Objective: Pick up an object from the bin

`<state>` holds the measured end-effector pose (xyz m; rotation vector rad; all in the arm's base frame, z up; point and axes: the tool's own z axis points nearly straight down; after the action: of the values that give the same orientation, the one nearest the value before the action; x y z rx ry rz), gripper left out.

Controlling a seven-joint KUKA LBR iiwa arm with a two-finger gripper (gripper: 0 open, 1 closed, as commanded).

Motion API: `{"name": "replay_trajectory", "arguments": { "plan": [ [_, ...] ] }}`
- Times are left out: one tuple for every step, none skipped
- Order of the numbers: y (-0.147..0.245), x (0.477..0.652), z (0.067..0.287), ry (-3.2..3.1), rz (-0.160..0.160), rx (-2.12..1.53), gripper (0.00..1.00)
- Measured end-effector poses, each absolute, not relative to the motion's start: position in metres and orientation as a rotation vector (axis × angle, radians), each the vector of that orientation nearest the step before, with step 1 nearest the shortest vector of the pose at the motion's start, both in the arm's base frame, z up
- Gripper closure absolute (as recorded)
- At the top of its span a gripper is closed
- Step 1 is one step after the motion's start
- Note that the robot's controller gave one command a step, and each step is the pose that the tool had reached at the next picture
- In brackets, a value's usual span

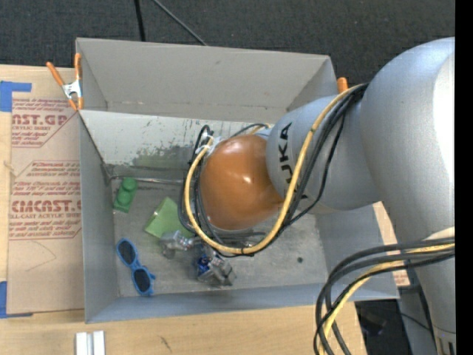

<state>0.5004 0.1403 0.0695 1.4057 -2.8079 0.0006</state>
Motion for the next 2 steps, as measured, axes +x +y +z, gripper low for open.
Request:
{"name": "replay_trajectory", "arguments": {
  "plan": [
    [0.143,0.5,0.07,-2.81,-0.005,1.408,1.0],
    [0.126,0.545,0.071,-2.573,-0.001,1.808,1.0]
  ]
}}
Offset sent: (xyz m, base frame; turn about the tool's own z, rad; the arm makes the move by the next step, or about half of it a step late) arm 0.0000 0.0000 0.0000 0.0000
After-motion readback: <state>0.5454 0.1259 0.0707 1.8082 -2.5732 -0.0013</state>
